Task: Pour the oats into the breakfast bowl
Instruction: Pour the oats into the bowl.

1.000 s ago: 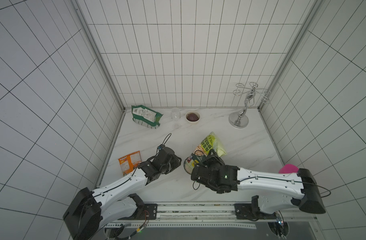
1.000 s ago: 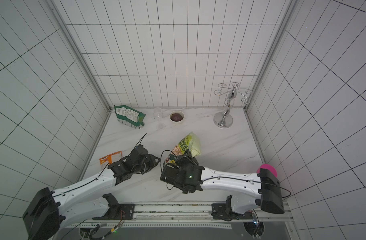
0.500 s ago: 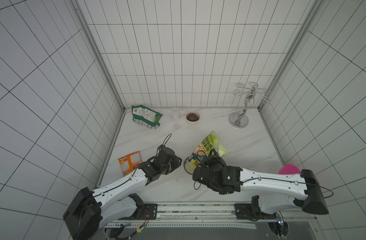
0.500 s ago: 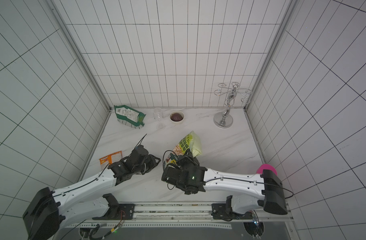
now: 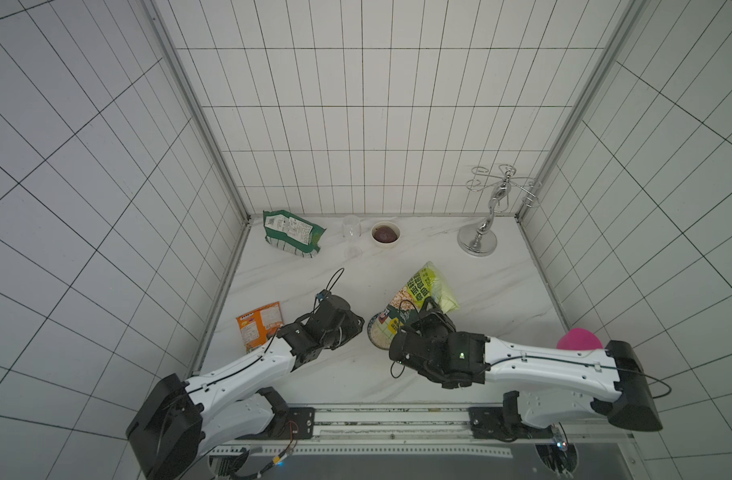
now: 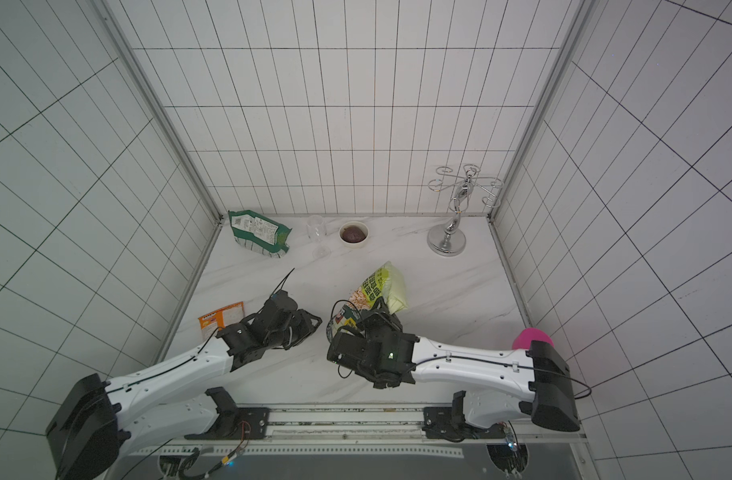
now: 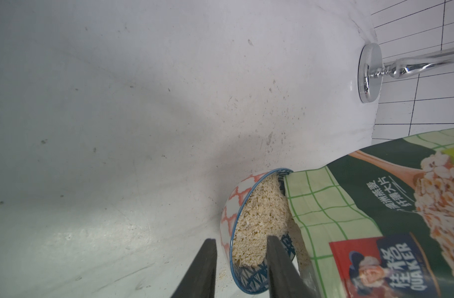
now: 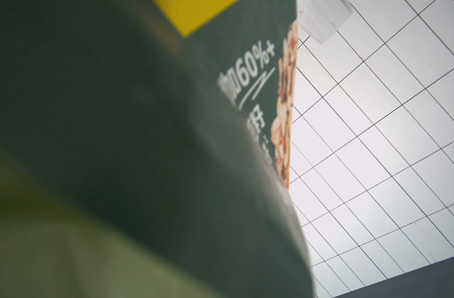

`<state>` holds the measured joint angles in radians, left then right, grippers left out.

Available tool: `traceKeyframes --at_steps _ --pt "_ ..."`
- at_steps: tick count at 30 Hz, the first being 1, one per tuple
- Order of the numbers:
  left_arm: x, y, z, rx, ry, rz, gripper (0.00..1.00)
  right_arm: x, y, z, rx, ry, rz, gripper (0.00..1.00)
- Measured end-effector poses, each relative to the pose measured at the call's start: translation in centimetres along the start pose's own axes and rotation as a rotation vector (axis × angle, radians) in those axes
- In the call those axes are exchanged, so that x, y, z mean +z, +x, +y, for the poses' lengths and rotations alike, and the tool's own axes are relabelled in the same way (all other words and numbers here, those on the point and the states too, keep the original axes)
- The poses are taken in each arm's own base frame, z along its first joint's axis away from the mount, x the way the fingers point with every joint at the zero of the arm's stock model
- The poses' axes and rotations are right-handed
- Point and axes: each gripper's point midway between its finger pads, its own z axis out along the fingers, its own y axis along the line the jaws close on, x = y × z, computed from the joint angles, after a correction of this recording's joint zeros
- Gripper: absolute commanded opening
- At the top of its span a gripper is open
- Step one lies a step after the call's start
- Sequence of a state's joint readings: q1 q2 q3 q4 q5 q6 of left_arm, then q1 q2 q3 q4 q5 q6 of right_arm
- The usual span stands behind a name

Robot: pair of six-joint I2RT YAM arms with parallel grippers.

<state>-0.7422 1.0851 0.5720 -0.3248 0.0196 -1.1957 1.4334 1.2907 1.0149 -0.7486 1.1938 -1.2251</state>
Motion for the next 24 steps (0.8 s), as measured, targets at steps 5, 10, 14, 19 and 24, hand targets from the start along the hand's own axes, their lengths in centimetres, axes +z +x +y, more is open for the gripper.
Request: traceKeyframes --at_steps 5,10,14,19,24 --pt "0.00 0.06 -0.05 0.001 0.002 0.001 0.35 0.16 -0.01 -0.02 0.010 0.000 -0.001 0.00" --pt "0.00 0.04 -0.04 0.001 0.001 -0.001 0.35 0.20 0.08 -0.04 0.008 0.001 0.001 0.00" --pt "0.00 0.02 -0.06 0.001 0.001 -0.002 0.35 0.18 -0.03 -0.11 0.008 0.004 -0.008 0.00" --pt "0.06 0.00 -0.13 0.001 0.004 -0.003 0.35 0.27 -0.15 -0.13 0.006 0.002 -0.017 0.00" --pt "0.06 -0.08 -0.11 0.001 0.003 -0.007 0.35 0.30 -0.19 0.05 0.011 -0.005 -0.020 0.00"
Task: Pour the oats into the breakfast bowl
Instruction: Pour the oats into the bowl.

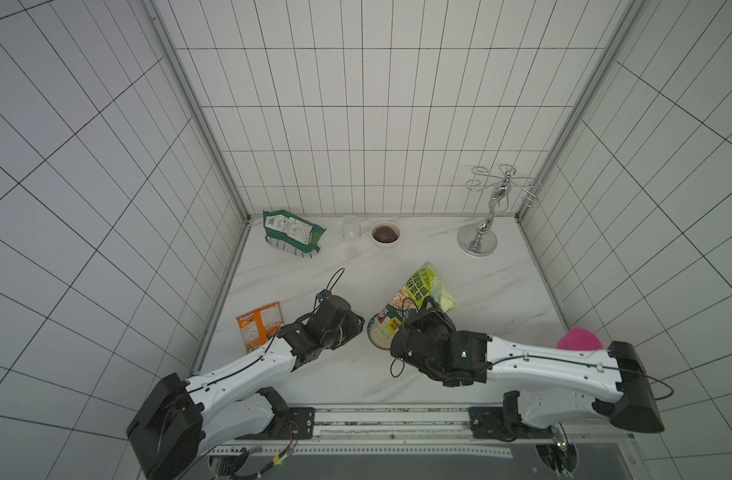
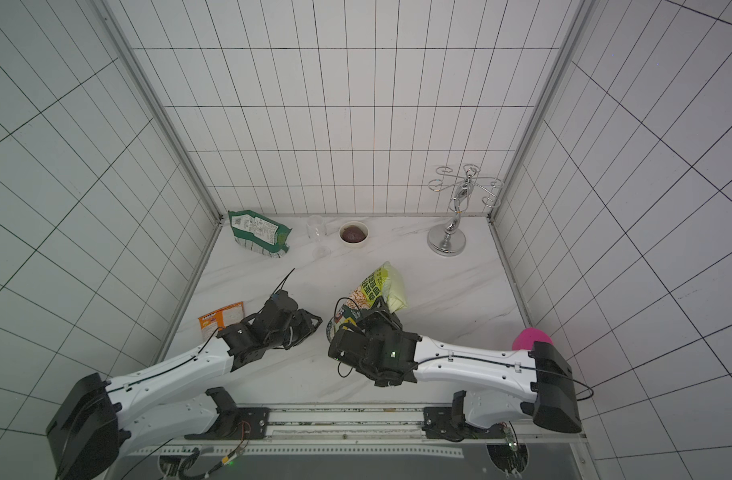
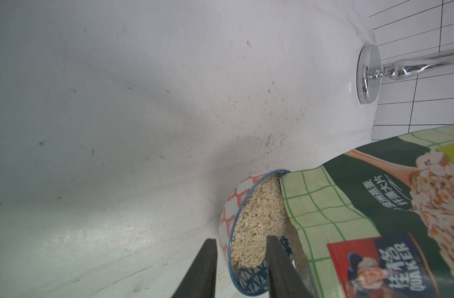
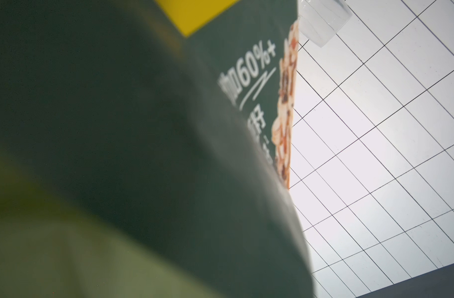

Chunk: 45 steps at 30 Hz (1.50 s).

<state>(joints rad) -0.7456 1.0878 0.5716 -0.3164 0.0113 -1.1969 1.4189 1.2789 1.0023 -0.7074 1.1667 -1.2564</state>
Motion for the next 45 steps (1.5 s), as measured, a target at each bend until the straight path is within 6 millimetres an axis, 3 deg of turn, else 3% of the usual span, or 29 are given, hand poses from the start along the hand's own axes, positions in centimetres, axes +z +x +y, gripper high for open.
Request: traceKeyframes --at_steps 45 --pt "0.52 0.31 0.23 -0.013 0.002 0.005 0.34 0.04 -0.81 -0.27 -0.049 0.018 -0.003 0.00"
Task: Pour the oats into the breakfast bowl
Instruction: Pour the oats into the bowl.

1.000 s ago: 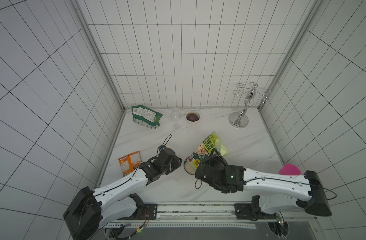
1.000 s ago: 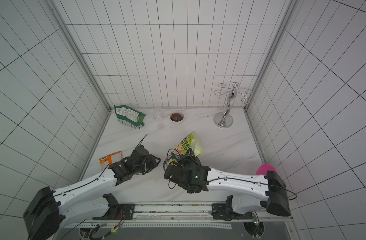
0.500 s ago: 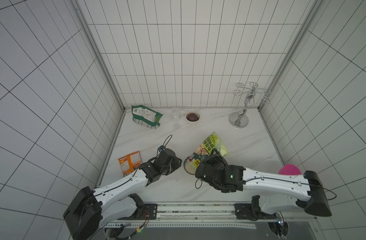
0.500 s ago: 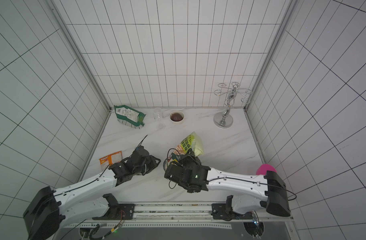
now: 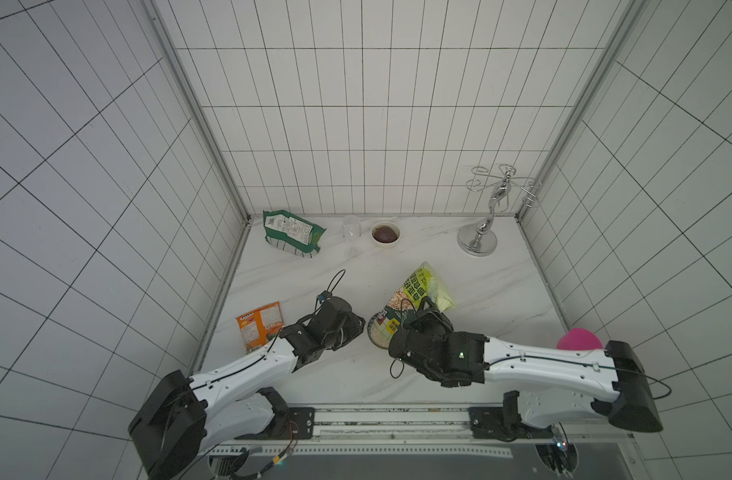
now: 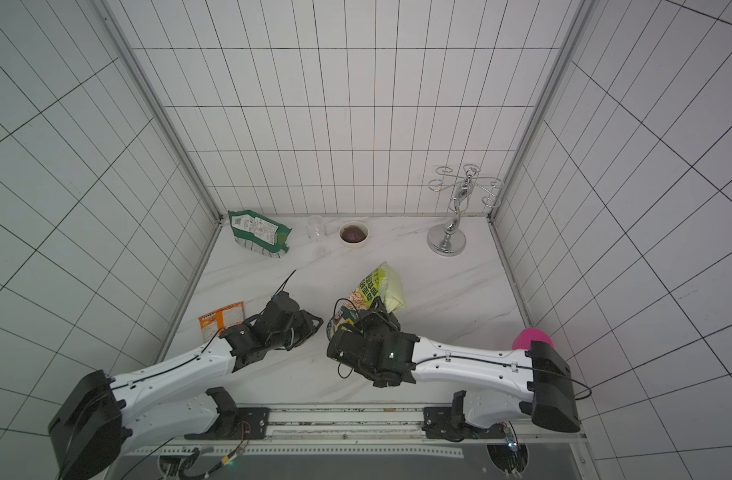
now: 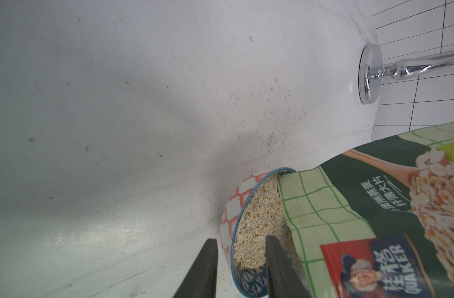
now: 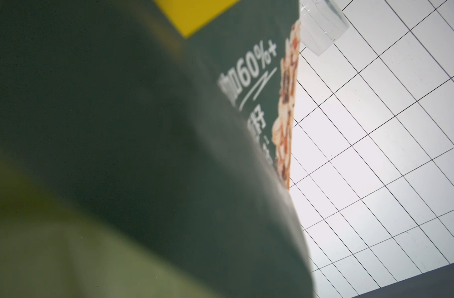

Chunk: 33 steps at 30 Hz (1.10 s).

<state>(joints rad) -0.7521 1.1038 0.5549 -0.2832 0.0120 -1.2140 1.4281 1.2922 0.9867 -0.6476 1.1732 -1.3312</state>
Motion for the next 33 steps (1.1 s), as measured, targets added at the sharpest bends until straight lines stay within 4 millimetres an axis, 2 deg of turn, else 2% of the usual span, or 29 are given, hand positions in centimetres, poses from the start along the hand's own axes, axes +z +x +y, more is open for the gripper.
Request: traceKeyframes --at_steps 14,24,33 --pt "0.0 0.0 -0.1 -0.001 0.003 -0.001 0.34 0.1 0.2 0.3 0.003 -0.008 0.007 0.00" --pt "0.0 0.0 -0.1 -0.002 0.003 -0.001 0.33 0.2 1.4 0.2 0.037 -0.018 0.036 0.00" --pt "0.0 0.0 -0.1 -0.002 0.003 -0.001 0.33 0.3 1.6 0.3 0.049 -0.023 0.042 0.00"
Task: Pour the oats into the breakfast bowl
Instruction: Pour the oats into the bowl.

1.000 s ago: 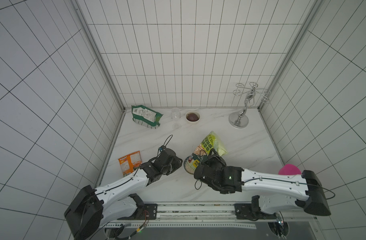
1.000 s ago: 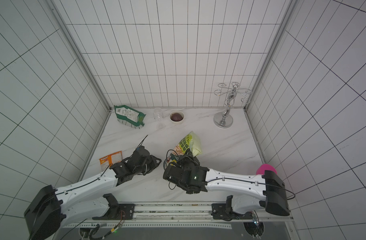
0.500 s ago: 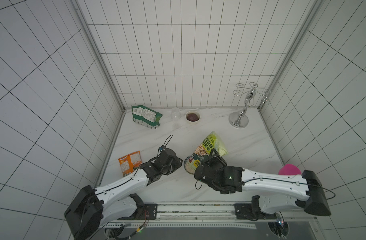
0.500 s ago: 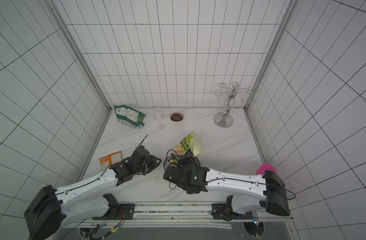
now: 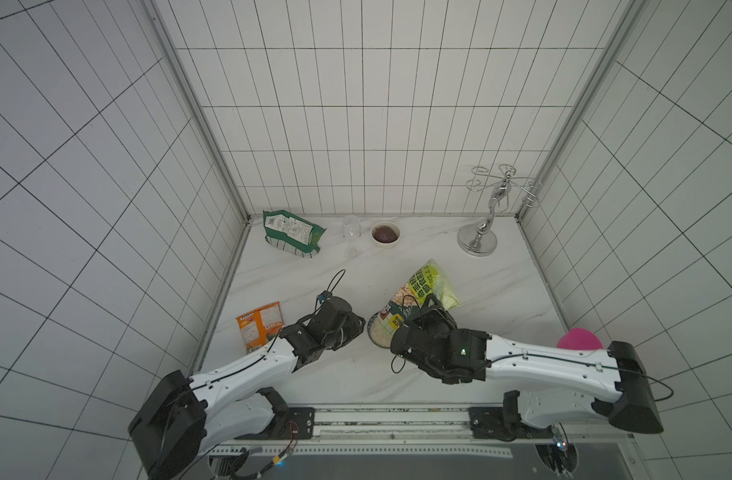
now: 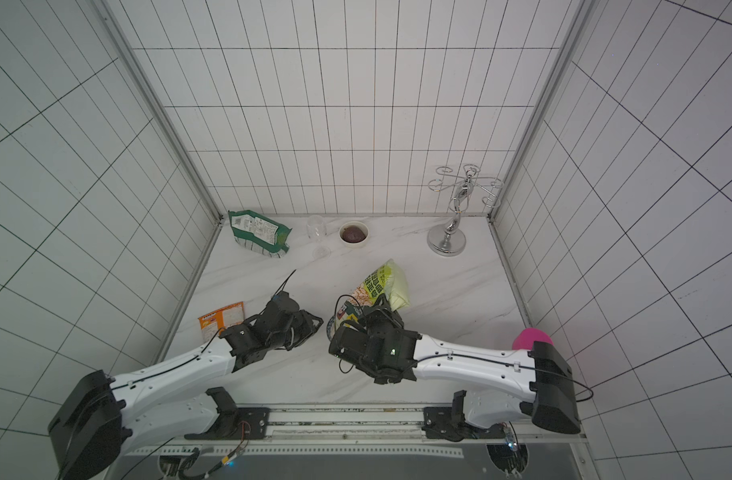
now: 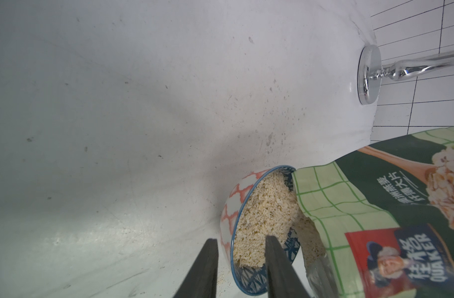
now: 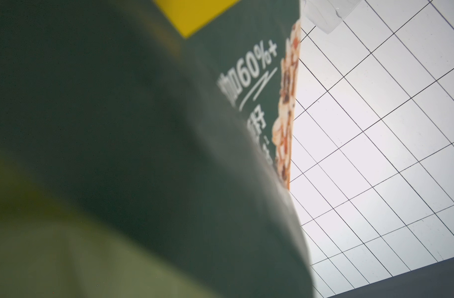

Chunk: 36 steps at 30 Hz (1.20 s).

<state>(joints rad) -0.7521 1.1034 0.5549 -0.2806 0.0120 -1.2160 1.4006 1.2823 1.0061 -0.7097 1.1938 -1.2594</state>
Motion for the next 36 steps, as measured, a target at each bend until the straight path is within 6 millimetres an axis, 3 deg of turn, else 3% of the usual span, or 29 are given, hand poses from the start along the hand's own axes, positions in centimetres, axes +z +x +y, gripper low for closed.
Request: traceKeyframes --at_steps 21,36 --pt "0.0 0.0 0.0 0.000 0.000 0.000 0.33 -0.4 1.1 0.6 0.043 -0.011 -0.007 0.00" --pt "-0.1 0.2 0.1 -0.001 -0.005 0.002 0.33 -0.6 0.9 1.3 0.033 -0.030 -0.035 0.00"
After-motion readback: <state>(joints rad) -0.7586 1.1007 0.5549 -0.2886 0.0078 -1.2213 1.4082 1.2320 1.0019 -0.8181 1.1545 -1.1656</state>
